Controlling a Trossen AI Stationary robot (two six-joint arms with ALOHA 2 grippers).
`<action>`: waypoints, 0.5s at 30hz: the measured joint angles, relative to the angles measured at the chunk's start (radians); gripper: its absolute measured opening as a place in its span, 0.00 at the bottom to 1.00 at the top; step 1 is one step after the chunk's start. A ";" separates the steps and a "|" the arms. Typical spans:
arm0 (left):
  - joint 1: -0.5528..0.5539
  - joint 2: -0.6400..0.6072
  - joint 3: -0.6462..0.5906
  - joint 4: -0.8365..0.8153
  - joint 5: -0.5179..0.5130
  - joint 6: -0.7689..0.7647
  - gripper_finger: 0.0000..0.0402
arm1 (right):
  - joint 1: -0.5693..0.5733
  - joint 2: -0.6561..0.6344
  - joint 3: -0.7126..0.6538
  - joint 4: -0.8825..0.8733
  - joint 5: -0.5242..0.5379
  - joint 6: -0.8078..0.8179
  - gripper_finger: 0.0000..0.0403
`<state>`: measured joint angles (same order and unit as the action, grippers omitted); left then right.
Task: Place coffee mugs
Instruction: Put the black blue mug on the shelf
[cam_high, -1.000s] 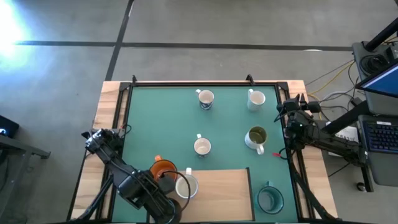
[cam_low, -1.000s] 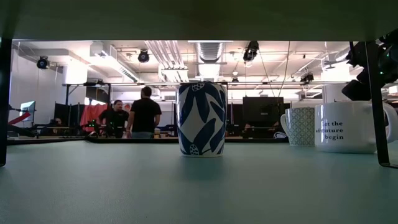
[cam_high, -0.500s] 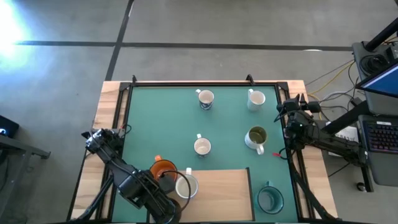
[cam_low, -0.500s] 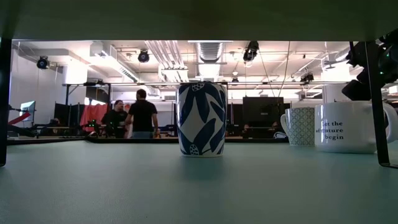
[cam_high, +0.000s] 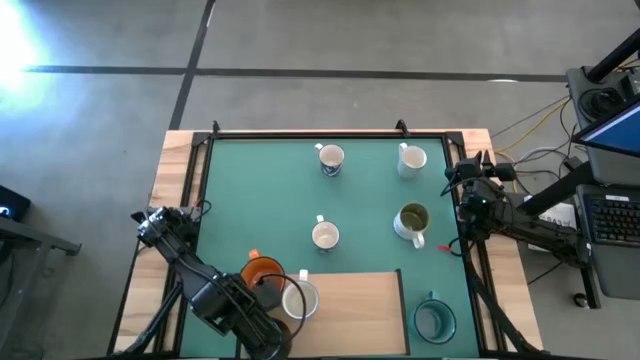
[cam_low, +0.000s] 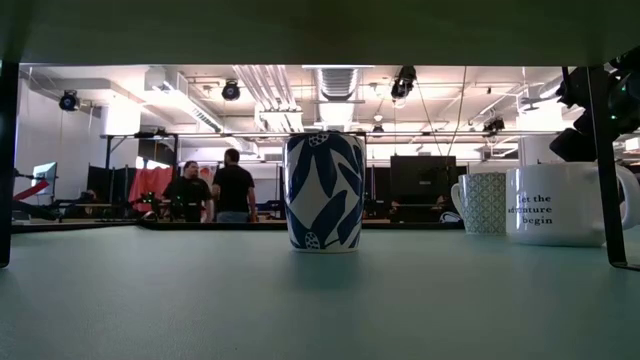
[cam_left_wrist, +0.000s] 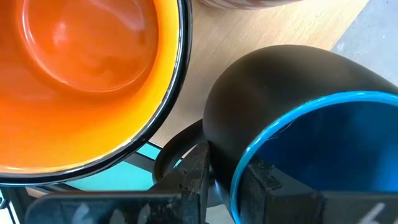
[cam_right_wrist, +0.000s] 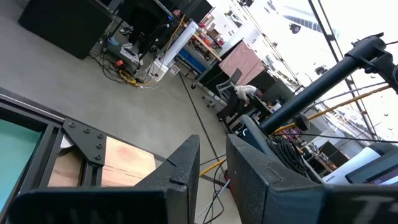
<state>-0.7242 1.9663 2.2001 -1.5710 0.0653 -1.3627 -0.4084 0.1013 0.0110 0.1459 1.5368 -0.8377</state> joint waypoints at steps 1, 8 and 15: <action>0.000 0.000 0.004 0.000 0.000 -0.005 0.11 | 0.000 0.000 0.000 0.000 0.000 0.000 0.17; 0.000 -0.003 0.012 0.006 0.000 -0.009 0.20 | 0.000 0.000 0.000 0.000 0.000 0.000 0.17; 0.000 -0.003 0.012 0.001 0.000 -0.034 0.21 | 0.000 0.000 0.000 0.000 0.000 0.000 0.17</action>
<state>-0.7242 1.9636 2.2120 -1.5703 0.0650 -1.3972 -0.4084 0.1013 0.0113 0.1459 1.5368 -0.8375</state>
